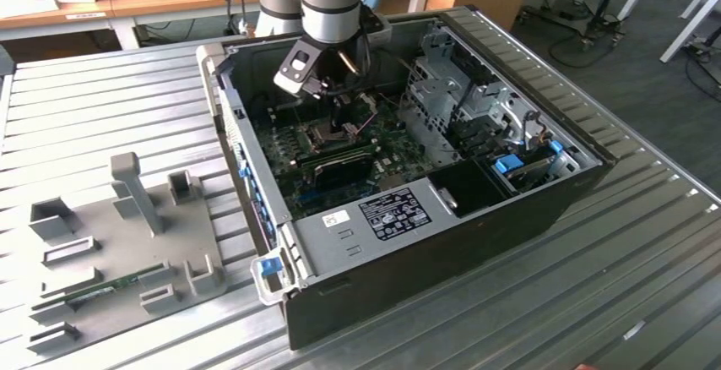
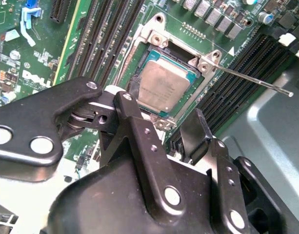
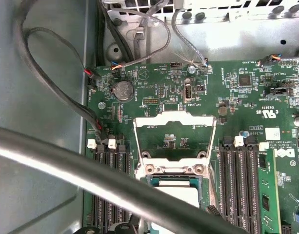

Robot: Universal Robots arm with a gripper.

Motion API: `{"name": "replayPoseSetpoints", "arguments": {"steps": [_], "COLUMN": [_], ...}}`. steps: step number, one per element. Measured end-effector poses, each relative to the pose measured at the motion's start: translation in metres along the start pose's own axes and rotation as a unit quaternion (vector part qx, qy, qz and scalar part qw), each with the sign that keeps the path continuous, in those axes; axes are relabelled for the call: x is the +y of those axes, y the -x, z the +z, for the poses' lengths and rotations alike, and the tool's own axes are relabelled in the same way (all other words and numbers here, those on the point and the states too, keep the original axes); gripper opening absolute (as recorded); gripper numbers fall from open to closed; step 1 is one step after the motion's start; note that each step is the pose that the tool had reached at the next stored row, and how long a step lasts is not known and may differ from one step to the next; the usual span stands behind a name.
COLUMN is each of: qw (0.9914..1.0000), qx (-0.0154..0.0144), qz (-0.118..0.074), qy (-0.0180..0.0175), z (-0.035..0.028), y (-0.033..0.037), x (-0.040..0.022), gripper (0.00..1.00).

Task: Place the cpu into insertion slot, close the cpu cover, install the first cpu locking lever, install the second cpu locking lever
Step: 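Place the cpu into insertion slot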

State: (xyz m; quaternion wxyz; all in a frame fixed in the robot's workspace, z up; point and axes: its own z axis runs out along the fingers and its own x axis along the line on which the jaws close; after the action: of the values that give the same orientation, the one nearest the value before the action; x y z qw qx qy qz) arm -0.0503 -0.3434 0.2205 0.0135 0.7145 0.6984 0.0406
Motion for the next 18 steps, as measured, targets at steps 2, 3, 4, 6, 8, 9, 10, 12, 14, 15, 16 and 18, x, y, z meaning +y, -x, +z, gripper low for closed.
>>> {"name": "replayPoseSetpoints", "arguments": {"steps": [2, 3, 4, 6, 8, 9, 10, 12, 14, 15, 16, 18], "qw": [1.00000, 1.00000, 1.00000, 1.00000, 1.00000, 1.00000, 1.00000, 1.00000, 1.00000, 1.00000, 1.00000, 1.00000], "qx": [-0.0001, -0.0001, -0.0001, -0.0002, -0.0001, -0.0001, -0.0001, -0.0003, -0.0001, -0.0001, -0.0001, -0.0001], "qz": [0.000, 0.000, 0.000, 0.000, 0.000, 0.000, 0.000, 0.000, 0.000, 0.000, 0.000, 0.000], "qy": [-0.0001, -0.0001, -0.0001, -0.0001, -0.0001, -0.0001, -0.0001, -0.0002, 0.0000, -0.0001, -0.0001, -0.0001], "z": [-0.0002, -0.0002, -0.0002, -0.0006, -0.0007, -0.0007, -0.0007, -0.0014, -0.0017, -0.0018, -0.0018, -0.0019], "y": [0.0000, 0.0000, 0.0000, 0.0000, 0.0000, 0.0000, 0.0000, 0.0000, 0.0000, 0.0000, 0.0000, 0.0000], "x": [0.0000, 0.0000, 0.0000, 0.0000, 0.0000, 0.0000, 0.0000, 0.0000, 0.0001, 0.0001, 0.0001, 0.0001], "gripper": [0.61, 0.61, 0.61, 0.61, 0.61, 0.61, 0.61, 0.61, 0.61, 0.61, 0.61, 0.61]}}
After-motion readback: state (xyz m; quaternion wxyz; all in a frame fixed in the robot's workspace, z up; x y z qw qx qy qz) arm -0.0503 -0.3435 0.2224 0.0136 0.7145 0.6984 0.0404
